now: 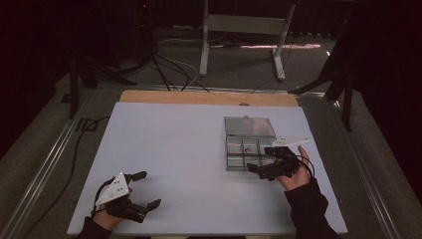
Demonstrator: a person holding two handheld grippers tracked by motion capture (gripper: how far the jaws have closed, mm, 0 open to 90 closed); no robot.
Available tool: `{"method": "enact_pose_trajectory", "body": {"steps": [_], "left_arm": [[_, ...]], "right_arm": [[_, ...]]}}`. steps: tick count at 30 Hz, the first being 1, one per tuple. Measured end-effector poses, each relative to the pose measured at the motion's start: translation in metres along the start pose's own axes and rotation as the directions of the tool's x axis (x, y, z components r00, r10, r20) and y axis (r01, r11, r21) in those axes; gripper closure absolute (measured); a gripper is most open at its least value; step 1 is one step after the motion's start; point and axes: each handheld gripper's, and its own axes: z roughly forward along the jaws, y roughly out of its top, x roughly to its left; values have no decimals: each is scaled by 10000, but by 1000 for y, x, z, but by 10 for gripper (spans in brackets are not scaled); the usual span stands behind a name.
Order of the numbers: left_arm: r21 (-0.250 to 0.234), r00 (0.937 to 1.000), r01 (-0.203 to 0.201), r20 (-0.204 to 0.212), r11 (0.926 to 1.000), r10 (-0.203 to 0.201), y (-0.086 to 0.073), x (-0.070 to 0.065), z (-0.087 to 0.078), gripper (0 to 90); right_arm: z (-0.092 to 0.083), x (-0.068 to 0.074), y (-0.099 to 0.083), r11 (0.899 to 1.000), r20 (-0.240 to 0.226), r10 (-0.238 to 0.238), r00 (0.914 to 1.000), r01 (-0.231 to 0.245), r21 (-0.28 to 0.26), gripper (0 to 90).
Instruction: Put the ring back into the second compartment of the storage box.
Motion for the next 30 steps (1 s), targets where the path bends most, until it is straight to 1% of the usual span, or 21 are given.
{"method": "enact_pose_trajectory", "body": {"steps": [4, 8, 10, 14, 19, 23, 24, 25, 26, 30], "left_arm": [[2, 10000, 9, -2, 10000, -9, 0, 0, 0, 2], [2, 10000, 11, -2, 10000, -11, 0, 0, 0, 2], [3, 10000, 10, 4, 10000, -10, 0, 0, 0, 2], [2, 10000, 10, 16, 10000, -10, 0, 0, 0, 2], [21, 10000, -4, 13, 10000, 4, 0, 0, 0, 2], [42, 10000, -22, 10, 10000, 21, 0, 0, 0, 2], [36, 10000, -12, 7, 10000, 12, 0, 0, 0, 2], [36, 10000, -12, 7, 10000, 12, 0, 0, 0, 2], [28, 10000, -2, 7, 10000, 2, 0, 0, 0, 2], [92, 10000, -56, 34, 9999, 56, -1, 0, 1, 2]], "right_arm": [[-6, -1, -14, 10000, -97, -9, 10000, 10, 86, 0], [-12, -3, -29, 10000, -294, 47, 9996, -46, 47, 0], [-14, -3, -37, 9999, -314, 109, 9994, -108, 32, 0], [-16, -4, -54, 9999, -376, 83, 9993, -78, 131, 0], [-20, -5, -75, 10000, -580, 87, 9983, -88, -20, 0], [-22, -6, -84, 10000, -583, -30, 9983, 30, 0, 0], [-25, -8, -92, 10000, -437, -17, 9990, 14, -68, 0], [-25, -8, -92, 10000, -437, -17, 9990, 14, -68, 0], [-27, -10, -97, 9998, -389, 76, 9992, -83, -176, 0], [-29, -15, -102, 9990, -298, 221, 9993, -232, -384, 0]]}}
